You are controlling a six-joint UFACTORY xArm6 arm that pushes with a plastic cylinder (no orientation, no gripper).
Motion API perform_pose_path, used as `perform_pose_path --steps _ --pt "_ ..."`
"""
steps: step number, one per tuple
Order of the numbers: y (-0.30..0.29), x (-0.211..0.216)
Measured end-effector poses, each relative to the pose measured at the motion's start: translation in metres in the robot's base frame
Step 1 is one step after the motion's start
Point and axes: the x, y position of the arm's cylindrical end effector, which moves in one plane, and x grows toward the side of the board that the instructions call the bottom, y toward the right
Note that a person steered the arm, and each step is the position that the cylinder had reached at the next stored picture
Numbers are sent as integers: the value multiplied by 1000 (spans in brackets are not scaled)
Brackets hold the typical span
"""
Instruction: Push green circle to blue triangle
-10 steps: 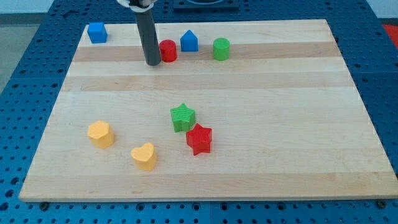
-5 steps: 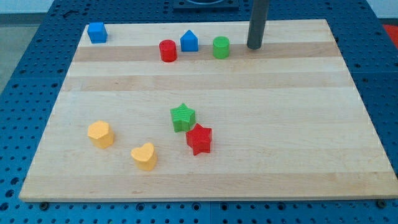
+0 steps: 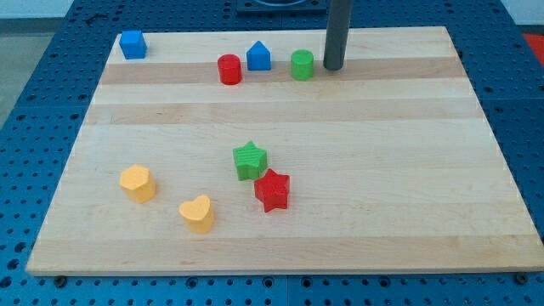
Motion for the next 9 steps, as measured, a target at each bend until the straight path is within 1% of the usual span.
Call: perform_pose_path --steps 5,9 --pt "-23 0" --pt "-24 10"
